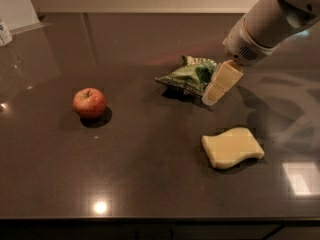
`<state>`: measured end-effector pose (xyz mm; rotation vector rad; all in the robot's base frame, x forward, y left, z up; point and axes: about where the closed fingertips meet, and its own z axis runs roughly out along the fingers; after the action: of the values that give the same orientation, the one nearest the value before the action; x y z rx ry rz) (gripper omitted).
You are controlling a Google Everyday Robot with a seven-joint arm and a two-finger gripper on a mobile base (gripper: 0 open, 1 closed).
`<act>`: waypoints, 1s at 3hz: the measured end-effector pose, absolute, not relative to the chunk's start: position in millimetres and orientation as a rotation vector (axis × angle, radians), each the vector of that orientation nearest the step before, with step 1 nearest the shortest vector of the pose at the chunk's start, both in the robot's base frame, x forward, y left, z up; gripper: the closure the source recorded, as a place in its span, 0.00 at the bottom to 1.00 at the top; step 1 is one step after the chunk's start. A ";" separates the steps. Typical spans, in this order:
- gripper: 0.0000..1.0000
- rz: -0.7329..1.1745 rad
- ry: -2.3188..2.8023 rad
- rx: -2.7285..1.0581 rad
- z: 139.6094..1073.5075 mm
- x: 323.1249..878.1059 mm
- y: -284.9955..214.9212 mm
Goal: Move green jalapeno chip bag near apple
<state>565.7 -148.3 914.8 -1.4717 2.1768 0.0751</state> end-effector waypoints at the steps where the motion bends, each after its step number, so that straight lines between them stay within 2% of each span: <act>1: 0.00 0.076 2.198 -1.392 903.0 591.9 -144.3; 3: 0.00 0.167 2.207 -1.356 883.6 613.9 -120.0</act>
Offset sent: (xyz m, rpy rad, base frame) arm 0.0582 0.0306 -0.0330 0.1089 0.0131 -0.0795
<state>613.9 -120.0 883.6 -1.3558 2.2073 0.1669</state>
